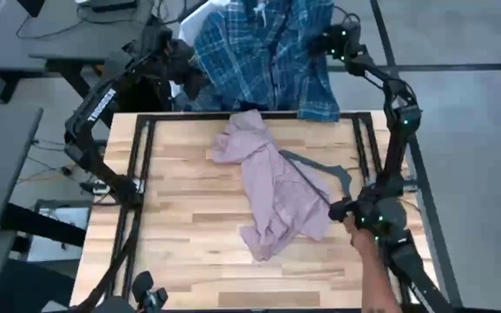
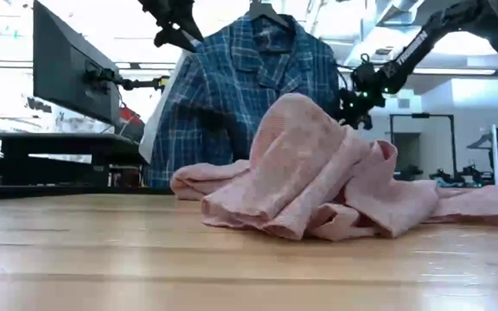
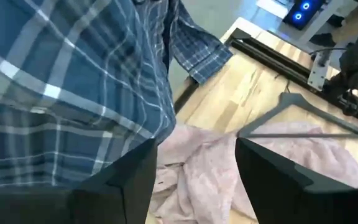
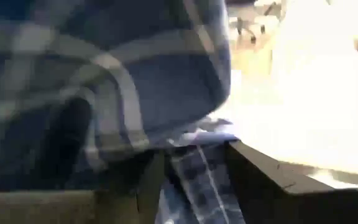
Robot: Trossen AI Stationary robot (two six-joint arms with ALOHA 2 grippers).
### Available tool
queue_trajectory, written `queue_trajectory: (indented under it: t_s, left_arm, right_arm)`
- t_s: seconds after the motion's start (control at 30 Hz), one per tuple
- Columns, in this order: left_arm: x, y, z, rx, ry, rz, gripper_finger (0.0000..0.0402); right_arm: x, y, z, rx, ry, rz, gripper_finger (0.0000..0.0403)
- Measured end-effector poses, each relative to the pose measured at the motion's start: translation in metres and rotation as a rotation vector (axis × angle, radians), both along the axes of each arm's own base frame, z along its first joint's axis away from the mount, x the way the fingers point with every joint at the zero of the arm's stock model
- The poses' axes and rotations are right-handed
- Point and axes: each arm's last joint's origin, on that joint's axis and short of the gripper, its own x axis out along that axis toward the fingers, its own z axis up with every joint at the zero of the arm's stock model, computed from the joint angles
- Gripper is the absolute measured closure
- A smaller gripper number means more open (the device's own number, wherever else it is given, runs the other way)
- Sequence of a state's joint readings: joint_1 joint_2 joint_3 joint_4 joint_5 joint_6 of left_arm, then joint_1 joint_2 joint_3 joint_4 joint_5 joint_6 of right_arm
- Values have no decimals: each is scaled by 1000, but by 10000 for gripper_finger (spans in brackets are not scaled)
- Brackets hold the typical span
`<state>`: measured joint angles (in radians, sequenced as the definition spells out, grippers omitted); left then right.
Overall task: Hang clothes
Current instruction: Hang the blue long sleeve on the hanger rack
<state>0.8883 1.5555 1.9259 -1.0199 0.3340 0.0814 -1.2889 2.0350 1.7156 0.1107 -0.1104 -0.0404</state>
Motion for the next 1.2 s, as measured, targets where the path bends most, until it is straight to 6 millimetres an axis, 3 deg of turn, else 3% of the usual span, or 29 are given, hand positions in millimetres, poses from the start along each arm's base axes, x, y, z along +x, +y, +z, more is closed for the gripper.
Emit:
queue_trajectory:
  t_s: [0.1,0.17,0.3,0.57,0.73,0.9,1.0,1.07,1.2]
  left_arm:
    - [0,0,1,6,-5,0,201]
    - [0,1,1,7,-6,0,201]
    - [1,0,0,2,-3,-1,201]
    - [1,-3,-3,-19,30,-17,201]
    - [0,-5,-5,-14,62,-40,201]
    - [2,-3,-8,31,67,-70,201]
    - [14,13,-24,55,-68,-157,201]
    - [19,23,-48,-4,-114,-187,201]
    - [18,43,-90,46,-78,-64,201]
  right_arm:
    - [-9,-4,31,-91,-1,-15,243]
    - [-14,-3,38,-24,-51,-38,243]
    - [-18,3,16,273,-39,-74,243]
    - [-10,41,-23,754,215,2,243]
    - [0,64,-24,894,306,64,243]
    - [11,82,-9,938,227,180,243]
    - [20,95,0,965,205,256,243]
    - [29,106,9,949,214,289,243]
    - [47,127,28,905,213,339,243]
